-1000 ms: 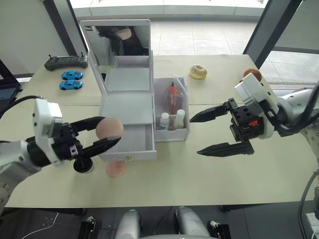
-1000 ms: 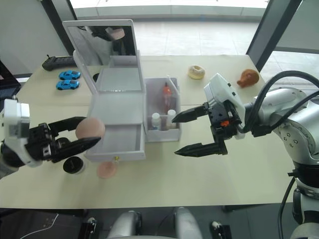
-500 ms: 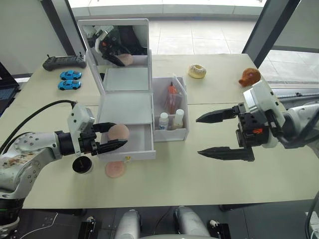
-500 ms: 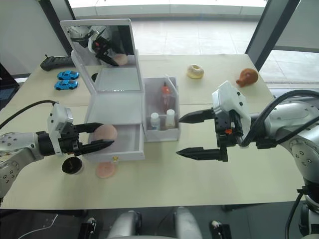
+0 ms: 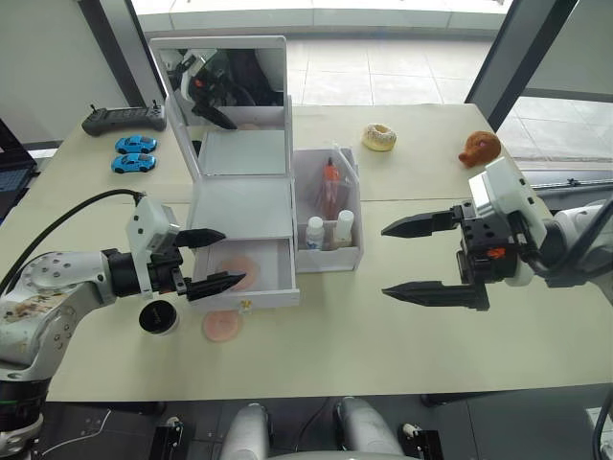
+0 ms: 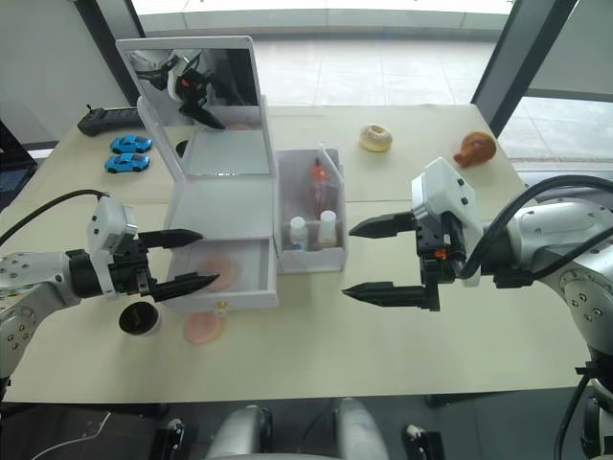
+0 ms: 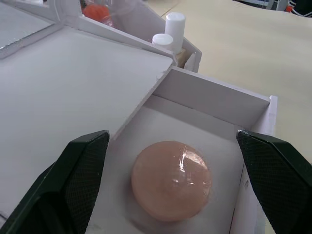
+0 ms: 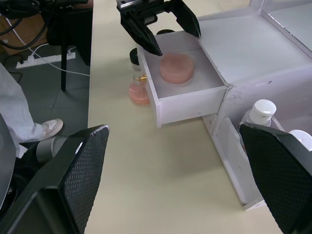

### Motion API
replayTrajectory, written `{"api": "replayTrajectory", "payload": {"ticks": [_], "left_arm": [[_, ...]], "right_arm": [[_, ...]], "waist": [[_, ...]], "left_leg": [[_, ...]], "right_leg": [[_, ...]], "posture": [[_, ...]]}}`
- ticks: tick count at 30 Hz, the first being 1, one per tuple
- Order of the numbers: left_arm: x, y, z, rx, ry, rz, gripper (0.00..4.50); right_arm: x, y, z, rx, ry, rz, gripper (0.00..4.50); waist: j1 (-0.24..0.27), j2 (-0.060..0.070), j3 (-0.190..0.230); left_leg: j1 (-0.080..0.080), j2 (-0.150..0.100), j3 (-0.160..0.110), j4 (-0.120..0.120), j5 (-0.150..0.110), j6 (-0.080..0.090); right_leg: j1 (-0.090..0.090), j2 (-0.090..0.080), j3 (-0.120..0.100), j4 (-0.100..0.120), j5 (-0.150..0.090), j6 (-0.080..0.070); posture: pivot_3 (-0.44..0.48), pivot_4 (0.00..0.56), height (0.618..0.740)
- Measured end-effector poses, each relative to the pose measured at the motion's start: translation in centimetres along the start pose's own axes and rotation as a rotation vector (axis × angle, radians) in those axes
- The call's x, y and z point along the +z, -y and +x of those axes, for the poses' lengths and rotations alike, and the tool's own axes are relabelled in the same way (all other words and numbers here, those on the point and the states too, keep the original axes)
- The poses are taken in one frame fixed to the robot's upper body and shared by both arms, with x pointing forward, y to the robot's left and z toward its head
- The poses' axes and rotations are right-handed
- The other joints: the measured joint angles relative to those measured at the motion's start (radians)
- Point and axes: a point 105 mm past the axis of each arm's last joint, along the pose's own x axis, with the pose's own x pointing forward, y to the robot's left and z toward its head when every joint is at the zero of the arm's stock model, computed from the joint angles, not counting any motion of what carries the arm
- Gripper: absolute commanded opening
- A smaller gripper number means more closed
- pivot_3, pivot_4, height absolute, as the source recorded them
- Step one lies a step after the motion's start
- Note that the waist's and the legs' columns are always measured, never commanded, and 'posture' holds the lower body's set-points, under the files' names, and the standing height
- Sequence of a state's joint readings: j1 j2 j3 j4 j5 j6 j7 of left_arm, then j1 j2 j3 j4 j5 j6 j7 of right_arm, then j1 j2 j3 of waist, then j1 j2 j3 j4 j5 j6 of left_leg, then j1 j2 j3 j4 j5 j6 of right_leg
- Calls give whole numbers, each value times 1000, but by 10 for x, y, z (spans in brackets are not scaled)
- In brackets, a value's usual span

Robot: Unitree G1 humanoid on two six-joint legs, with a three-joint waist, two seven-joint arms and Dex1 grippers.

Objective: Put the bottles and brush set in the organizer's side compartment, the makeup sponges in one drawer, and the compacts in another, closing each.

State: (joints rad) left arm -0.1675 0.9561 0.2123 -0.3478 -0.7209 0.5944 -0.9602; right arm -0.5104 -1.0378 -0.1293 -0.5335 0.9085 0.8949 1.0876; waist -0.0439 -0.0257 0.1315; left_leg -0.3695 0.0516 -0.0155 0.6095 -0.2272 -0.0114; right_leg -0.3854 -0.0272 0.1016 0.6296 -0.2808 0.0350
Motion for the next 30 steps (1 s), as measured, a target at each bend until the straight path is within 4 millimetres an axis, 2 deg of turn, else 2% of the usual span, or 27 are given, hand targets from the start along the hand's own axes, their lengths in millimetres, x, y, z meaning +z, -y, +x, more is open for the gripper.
{"api": "replayTrajectory", "payload": {"ticks": [5,8,10,14,18,22,26,30], "left_arm": [[14,-9,-18,37,72,-23,4485],[18,-28,-39,122,120,-44,4485],[13,-48,-62,214,119,-50,4485],[-14,-89,-119,461,84,-70,4485],[-52,-108,-160,651,34,-116,4485],[-78,-114,-186,768,17,-163,4485],[-94,-115,-209,880,27,-215,4485],[-98,-112,-217,907,27,-222,4485]], "right_arm": [[-2,9,-5,-29,-4,1,4500],[-10,19,-12,-77,-12,14,4500],[-25,28,-22,-130,-35,45,4500],[-55,55,-53,-315,-33,81,4500],[-80,82,-86,-544,-24,11,4500],[-113,90,-119,-682,-43,60,4500],[-131,95,-148,-816,14,126,4500],[-136,96,-154,-845,32,141,4500]], "waist": [[0,0,0],[0,0,0],[0,0,0],[-1,0,0],[0,0,0],[2,0,0],[-2,-1,-1],[-6,0,-1]], "left_leg": [[0,0,0,0,0,0],[0,0,0,0,0,0],[0,0,0,0,0,0],[1,0,1,0,0,0],[1,0,1,0,0,0],[1,0,2,0,0,0],[1,0,2,-1,0,0],[2,0,2,-1,0,0]], "right_leg": [[0,0,0,0,0,1],[0,0,0,0,0,1],[0,0,-1,0,0,0],[-1,0,-1,0,0,0],[-1,-1,-1,0,0,0],[0,-1,-1,1,3,-6],[0,-1,-1,2,3,-5],[0,-1,-1,3,3,-5]], "posture": [[0,150,740],[0,150,740],[0,150,740],[0,150,740],[0,150,740],[0,150,740],[0,150,740],[0,150,740]]}}
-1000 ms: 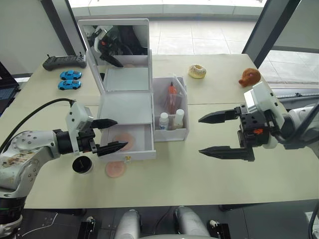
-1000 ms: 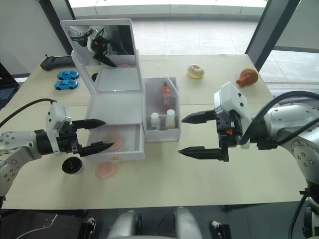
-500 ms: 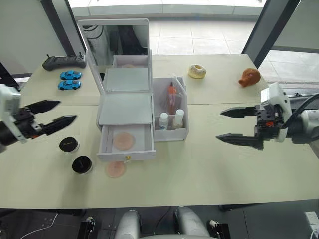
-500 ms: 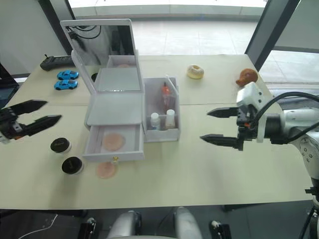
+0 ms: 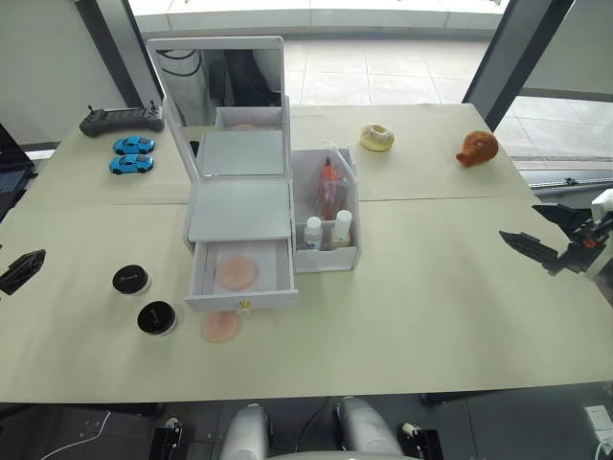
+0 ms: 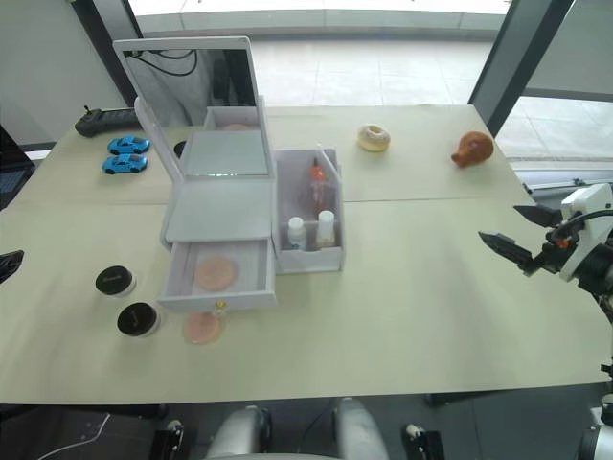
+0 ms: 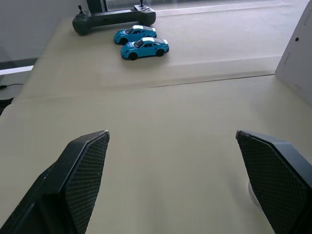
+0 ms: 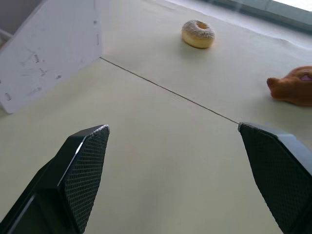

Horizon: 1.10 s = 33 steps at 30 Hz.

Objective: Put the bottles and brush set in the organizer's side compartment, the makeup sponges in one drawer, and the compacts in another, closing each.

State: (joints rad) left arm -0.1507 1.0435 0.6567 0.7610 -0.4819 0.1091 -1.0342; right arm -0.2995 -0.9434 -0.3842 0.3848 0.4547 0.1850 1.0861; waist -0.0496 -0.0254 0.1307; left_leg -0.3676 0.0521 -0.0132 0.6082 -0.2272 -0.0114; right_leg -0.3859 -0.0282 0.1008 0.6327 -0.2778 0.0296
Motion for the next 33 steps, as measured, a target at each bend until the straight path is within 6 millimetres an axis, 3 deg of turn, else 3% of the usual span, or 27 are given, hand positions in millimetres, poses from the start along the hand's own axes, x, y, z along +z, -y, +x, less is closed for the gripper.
{"api": "replayTrajectory", "payload": {"ticks": [7,12,18,21,24,28,33], "left_arm": [[0,11,0,-16,-22,62,4485],[9,43,-2,-161,-23,103,4485],[11,96,-34,-402,-91,90,4485],[-6,122,-51,-450,-159,76,4485],[-30,148,-69,-482,-231,26,4485],[-43,176,-85,-475,-243,-17,4485],[-62,219,-78,-451,-244,-43,4485]], "right_arm": [[18,-20,23,76,77,5,4500],[58,-56,46,282,136,-8,4500],[100,-123,59,669,72,-58,4500],[114,-151,62,824,38,-85,4500],[120,-163,61,905,21,-69,4500],[127,-174,61,979,35,-97,4500],[124,-181,64,1019,22,-100,4500]], "waist": [[4,1,0],[2,0,0],[-5,3,0],[-1,2,0],[3,-1,0],[6,-3,-2],[7,-4,-2]], "left_leg": [[0,0,0,1,0,0],[0,1,0,0,0,0],[0,2,0,-1,0,0],[0,3,0,0,0,0],[0,1,1,0,0,0],[0,0,1,0,0,0],[-1,-2,1,1,0,0]], "right_leg": [[0,0,0,1,0,0],[0,0,0,1,0,0],[-1,-1,-1,1,0,-2],[-1,-1,-1,-1,-1,-3],[-1,-3,-1,-2,-1,-3],[0,-5,-2,-3,-1,-3],[0,-5,-1,-3,0,-2]], "posture": [[0,150,740],[0,150,740],[0,150,740],[0,150,740],[0,150,740],[0,150,740],[0,150,740]]}}
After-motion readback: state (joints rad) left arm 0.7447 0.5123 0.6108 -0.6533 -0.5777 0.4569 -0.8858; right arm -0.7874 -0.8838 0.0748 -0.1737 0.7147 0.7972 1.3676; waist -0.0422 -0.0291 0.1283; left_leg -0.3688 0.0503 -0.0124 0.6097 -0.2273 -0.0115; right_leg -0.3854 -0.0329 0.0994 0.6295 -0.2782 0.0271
